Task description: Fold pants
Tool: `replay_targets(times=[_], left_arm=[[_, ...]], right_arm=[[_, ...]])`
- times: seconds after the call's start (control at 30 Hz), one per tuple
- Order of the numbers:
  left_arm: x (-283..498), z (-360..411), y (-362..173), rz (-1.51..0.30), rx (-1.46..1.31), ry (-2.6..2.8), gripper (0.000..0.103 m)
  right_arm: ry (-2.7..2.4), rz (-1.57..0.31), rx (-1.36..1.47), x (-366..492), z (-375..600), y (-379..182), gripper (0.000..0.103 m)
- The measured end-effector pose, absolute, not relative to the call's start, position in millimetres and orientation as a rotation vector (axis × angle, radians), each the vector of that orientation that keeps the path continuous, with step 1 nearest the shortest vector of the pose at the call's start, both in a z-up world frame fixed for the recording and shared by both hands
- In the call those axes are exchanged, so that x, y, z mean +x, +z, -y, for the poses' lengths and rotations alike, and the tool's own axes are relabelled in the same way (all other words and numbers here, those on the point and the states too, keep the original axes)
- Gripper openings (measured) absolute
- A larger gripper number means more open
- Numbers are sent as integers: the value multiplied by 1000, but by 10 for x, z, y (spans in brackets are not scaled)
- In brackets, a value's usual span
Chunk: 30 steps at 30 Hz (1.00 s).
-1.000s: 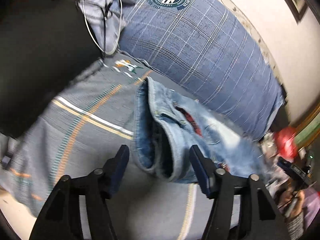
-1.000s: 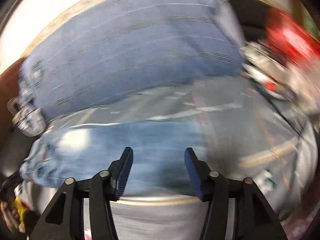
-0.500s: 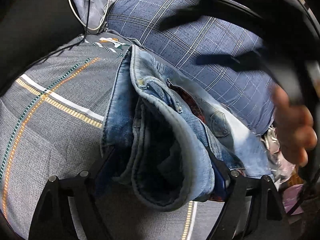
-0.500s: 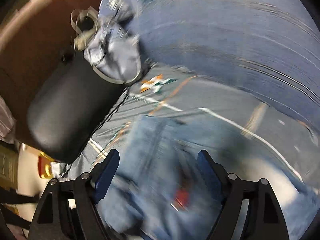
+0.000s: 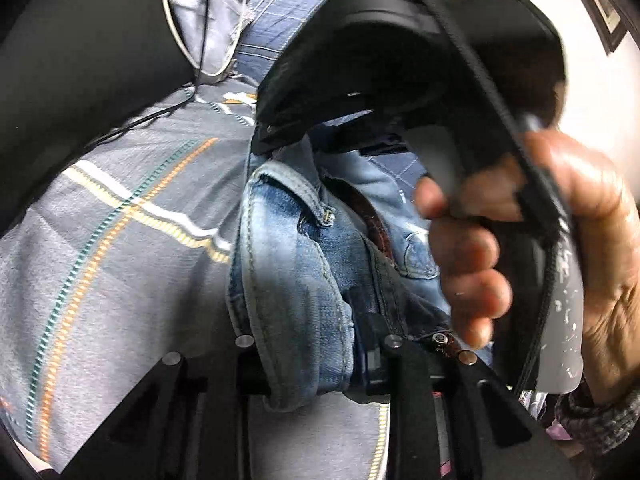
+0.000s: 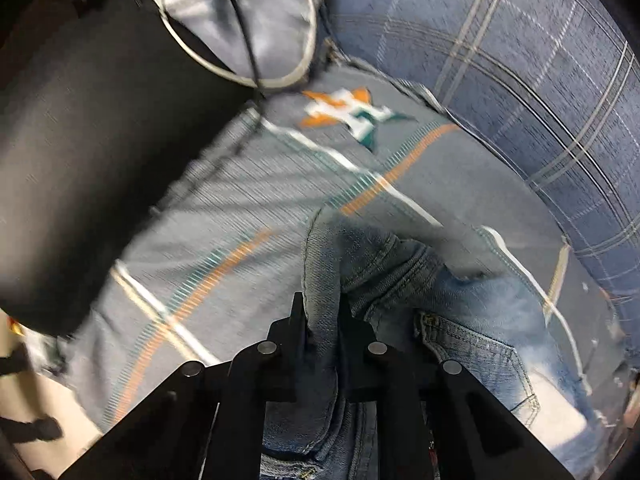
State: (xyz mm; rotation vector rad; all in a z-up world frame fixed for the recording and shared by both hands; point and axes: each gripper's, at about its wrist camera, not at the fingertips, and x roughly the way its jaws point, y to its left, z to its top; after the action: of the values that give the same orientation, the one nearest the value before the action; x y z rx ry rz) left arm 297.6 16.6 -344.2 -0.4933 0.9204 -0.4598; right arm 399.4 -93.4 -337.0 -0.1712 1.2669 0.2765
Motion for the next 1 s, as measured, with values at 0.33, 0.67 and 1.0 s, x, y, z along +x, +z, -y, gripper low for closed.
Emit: replay_targets(times=[0.33, 0.67, 1.0], left_arm=[[2626, -494, -2804, -795, -443, -507, 44], [2777, 775, -2532, -805, -226, -630, 58], [2653, 956, -3289, -898, -42, -520, 54]], right_arm=[[355, -1076, 190, 3913, 2419, -2553, 67], [228, -1124, 285, 3917, 3549, -3093, 57], [432, -1130, 152, 3377, 3107, -3363, 15]])
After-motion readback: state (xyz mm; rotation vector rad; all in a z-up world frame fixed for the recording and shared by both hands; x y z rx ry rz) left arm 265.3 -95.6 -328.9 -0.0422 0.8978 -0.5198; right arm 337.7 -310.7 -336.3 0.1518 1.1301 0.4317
